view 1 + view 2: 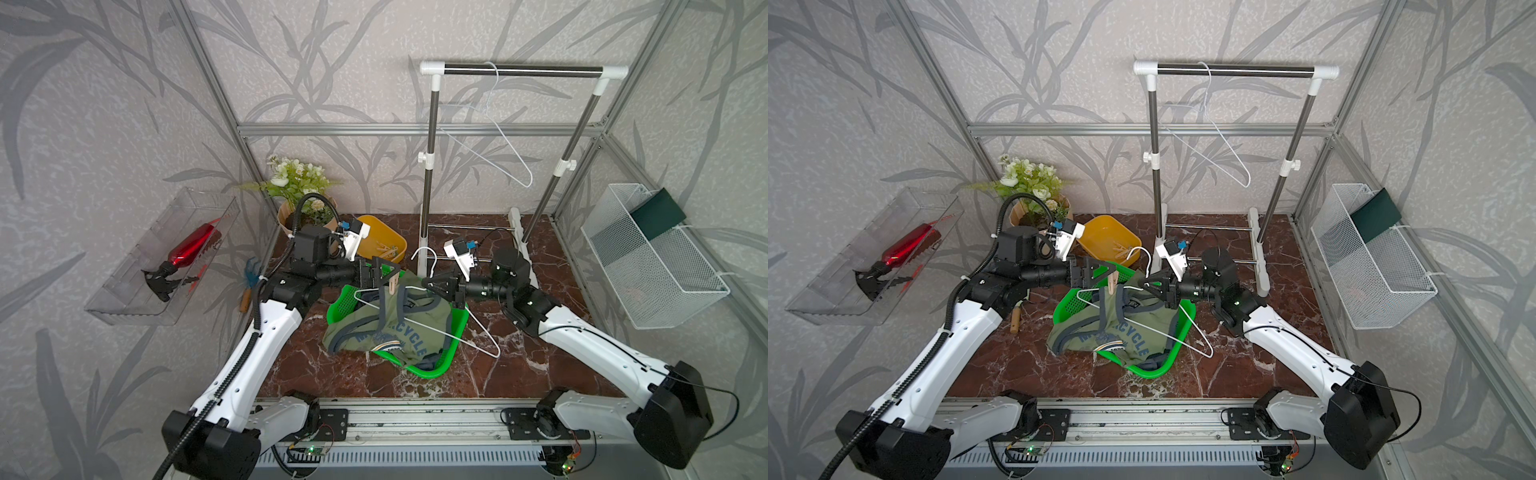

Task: Remove the clothespins securing tank tops to the hanger
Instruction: Remove the clothespin from the hanger.

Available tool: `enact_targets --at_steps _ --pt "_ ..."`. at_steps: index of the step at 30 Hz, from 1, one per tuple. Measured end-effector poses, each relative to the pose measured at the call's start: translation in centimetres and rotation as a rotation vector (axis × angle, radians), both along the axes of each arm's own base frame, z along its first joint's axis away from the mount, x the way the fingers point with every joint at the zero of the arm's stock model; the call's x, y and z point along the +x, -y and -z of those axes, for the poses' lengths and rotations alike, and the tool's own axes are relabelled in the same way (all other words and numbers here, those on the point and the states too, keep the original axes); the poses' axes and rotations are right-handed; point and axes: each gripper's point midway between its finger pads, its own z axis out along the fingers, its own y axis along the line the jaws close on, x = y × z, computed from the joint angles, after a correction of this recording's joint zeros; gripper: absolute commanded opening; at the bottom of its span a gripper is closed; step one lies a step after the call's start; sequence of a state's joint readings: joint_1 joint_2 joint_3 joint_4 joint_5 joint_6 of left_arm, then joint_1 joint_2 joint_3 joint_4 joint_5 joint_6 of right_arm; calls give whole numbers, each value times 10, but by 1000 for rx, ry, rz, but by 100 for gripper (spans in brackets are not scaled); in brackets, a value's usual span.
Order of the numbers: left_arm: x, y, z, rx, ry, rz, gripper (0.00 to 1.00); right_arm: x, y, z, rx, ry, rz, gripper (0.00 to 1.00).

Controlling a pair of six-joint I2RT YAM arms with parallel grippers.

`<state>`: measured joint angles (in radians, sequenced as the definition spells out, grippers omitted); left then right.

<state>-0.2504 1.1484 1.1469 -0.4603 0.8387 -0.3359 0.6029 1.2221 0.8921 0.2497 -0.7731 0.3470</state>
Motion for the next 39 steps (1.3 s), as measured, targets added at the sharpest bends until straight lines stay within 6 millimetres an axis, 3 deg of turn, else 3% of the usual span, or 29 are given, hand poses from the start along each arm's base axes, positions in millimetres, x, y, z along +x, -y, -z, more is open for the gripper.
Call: enact_targets --at_steps 9,14,20,35,39 --pt "7 11 15 -90 -71 72 99 -2 -1 -6 34 18 -18 0" --pt "2 16 1 -150 -60 119 97 -1 -2 -7 44 25 -17 0" --pt "-10 20 -12 -201 -50 173 87 10 0 -2 51 2 -3 0" --pt "-19 20 -3 -180 -74 204 76 15 1 -6 95 -21 -21 0" --pt "-18 20 0 -176 -84 208 57 14 0 -5 97 -35 -29 0"
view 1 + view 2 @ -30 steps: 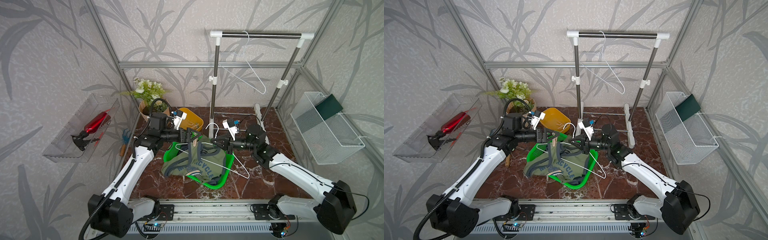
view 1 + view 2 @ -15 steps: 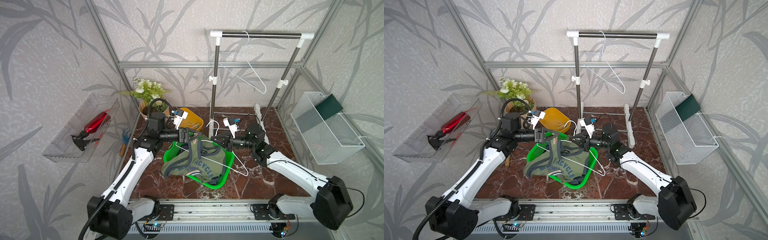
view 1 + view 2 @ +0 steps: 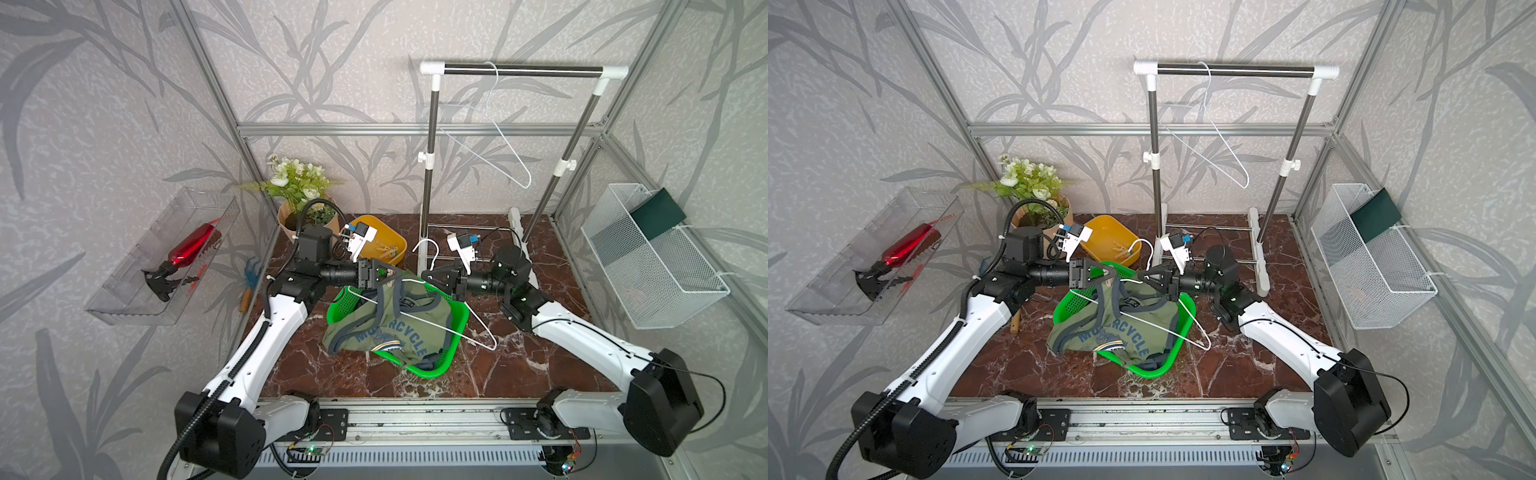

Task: Remove the clothespins securing tank tops to the hanger
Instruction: Remove the clothespin from the hanger.

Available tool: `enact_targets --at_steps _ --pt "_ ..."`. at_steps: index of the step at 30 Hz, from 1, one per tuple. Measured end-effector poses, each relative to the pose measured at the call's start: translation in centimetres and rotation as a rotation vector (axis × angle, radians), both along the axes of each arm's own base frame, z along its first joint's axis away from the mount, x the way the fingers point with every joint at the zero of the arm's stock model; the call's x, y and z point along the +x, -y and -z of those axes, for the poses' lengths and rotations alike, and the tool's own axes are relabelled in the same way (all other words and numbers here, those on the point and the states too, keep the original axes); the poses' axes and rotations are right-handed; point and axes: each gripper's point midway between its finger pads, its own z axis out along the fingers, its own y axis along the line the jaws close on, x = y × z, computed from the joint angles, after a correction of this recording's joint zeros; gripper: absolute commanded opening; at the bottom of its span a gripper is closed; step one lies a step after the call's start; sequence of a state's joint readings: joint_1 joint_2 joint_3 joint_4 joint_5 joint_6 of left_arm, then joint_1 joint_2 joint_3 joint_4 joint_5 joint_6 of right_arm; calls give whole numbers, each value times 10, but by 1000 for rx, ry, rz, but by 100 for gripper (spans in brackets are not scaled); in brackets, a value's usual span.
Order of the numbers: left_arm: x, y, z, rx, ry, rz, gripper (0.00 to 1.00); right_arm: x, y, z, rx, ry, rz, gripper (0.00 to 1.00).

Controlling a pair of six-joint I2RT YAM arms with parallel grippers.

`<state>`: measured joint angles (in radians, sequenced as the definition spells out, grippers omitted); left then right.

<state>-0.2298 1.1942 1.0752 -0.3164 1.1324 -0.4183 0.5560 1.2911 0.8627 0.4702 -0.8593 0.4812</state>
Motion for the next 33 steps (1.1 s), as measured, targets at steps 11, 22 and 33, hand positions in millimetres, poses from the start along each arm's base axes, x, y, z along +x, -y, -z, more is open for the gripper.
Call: enact_targets --at_steps 11,22,33 --pt "1 1 3 0 -18 4 28 -4 -1 -3 11 9 -21 0" --pt "2 0 4 4 -18 -3 41 -6 -2 -4 18 15 -40 0" --pt "1 3 -7 -31 -13 12 80 -1 -4 4 12 -22 -43 0"
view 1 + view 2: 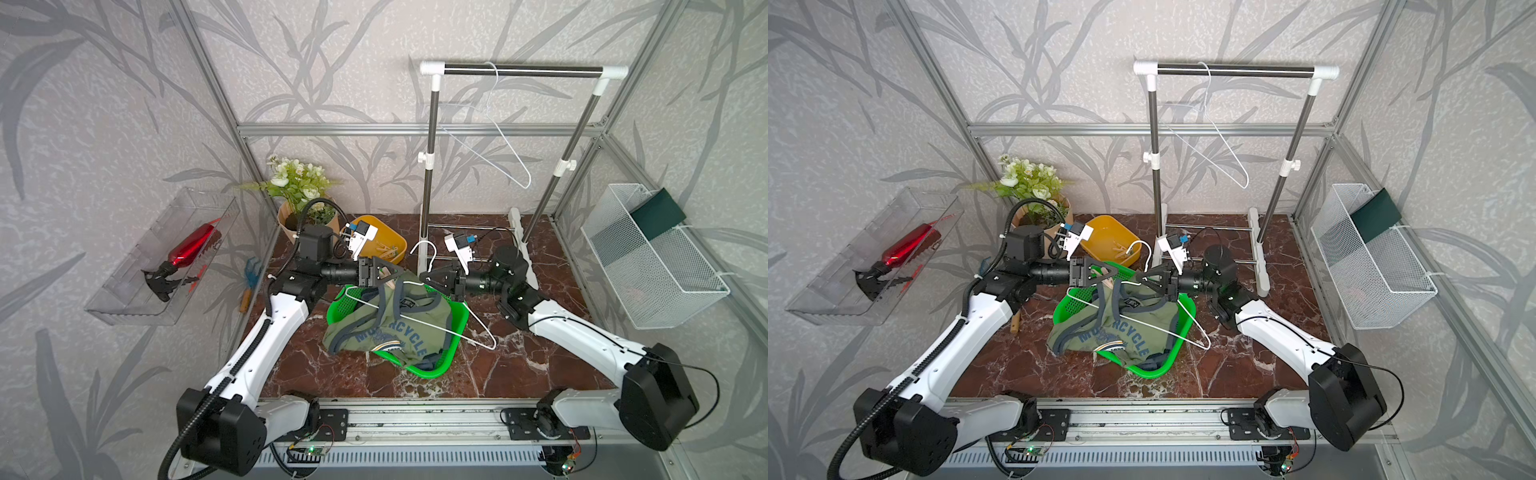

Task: Remove the clothespins securing tank tops to the hanger
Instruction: Remove the clothespin from the hanger.

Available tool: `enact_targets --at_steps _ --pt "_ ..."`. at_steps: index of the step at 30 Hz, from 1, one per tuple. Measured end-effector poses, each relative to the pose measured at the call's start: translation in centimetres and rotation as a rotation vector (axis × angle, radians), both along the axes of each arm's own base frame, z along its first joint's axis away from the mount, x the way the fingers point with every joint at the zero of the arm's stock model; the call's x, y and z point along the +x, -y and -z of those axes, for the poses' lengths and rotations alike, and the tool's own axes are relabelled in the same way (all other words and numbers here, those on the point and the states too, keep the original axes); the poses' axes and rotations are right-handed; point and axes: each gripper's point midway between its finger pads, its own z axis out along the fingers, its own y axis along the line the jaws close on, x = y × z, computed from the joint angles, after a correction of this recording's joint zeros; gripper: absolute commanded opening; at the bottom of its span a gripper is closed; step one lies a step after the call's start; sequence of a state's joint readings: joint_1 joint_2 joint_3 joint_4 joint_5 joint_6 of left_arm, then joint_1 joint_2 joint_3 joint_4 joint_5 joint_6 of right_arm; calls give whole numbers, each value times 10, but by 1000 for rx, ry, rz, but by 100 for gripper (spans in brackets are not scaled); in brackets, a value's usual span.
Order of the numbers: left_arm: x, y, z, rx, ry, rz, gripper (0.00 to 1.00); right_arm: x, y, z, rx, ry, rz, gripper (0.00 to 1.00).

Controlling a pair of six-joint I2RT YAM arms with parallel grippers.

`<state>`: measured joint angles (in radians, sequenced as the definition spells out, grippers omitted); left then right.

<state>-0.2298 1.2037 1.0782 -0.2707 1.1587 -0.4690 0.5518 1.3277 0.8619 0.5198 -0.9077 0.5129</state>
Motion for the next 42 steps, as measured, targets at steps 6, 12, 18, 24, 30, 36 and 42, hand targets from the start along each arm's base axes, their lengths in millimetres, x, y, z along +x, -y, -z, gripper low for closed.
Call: enact_targets --at_steps 6,12,18,24,30,36,42 --pt "-1 1 -5 -14 19 8 87 13 7 -3 55 -42 3 0" --pt "1 2 -7 -27 38 10 88 20 6 -1 102 -134 -41 0" --pt "0 2 -7 -27 49 21 82 16 6 -5 116 -151 -63 0" --pt "7 3 4 -5 42 16 46 11 6 -10 129 -156 -89 0" --pt "8 4 6 6 46 15 20 9 5 -12 141 -159 -108 0" --pt "8 4 8 18 51 12 11 12 4 -8 140 -177 -114 0" --pt "8 3 11 35 53 4 0 12 3 -3 121 -169 -110 0"
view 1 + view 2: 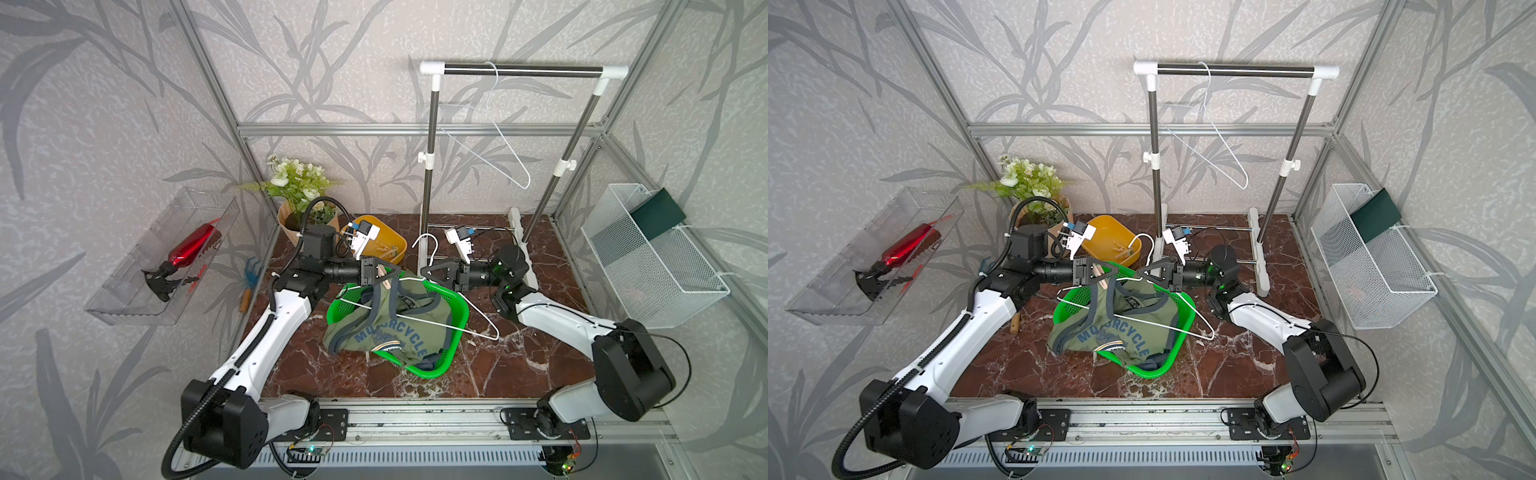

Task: Remove the clothespins securing tank tops to the hanger
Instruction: Remove the clothespin from the hanger, then place the clothespin in the storage box.

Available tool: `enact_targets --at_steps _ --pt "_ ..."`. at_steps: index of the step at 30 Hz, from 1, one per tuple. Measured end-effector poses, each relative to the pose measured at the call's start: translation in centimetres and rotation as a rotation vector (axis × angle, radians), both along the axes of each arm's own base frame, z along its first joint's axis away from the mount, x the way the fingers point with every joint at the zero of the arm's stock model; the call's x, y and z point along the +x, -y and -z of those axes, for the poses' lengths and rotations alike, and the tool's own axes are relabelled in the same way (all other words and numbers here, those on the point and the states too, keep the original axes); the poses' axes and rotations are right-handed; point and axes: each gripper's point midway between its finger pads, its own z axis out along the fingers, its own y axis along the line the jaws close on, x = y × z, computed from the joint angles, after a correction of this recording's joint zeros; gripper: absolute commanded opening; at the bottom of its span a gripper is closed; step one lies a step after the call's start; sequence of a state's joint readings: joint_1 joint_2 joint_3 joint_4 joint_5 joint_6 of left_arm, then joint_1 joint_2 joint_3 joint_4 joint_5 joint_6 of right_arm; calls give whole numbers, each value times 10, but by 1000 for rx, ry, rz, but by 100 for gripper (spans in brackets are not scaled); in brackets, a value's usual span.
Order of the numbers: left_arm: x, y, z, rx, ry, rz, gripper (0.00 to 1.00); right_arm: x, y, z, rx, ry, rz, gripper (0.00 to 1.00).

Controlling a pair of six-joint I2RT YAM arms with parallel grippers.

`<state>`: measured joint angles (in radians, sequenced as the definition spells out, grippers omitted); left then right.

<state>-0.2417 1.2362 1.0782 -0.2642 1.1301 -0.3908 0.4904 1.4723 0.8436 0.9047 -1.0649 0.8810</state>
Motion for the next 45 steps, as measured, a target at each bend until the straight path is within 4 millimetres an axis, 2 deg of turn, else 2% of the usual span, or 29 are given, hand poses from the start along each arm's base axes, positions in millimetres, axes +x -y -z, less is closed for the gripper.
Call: enact_targets --at_steps 6,11,19,24,30,38,45 --pt "10 0 3 21 0 -26 0 -7 1 5 -54 26 23 0" --pt "27 3 -5 13 18 -38 0 -10 6 8 -87 54 60 0" --pt "51 9 -18 -1 27 -50 0 -3 12 26 -130 30 98 0" --pt "58 10 -27 -6 44 -53 0 0 15 36 -150 13 116 0" --pt "77 12 -34 10 63 -80 0 -1 18 36 -162 18 133 0" --pt "124 18 -10 55 22 -123 0 -9 27 30 -177 55 153 0" --pt "159 16 7 123 27 -168 0 -12 29 47 -197 23 155 0"
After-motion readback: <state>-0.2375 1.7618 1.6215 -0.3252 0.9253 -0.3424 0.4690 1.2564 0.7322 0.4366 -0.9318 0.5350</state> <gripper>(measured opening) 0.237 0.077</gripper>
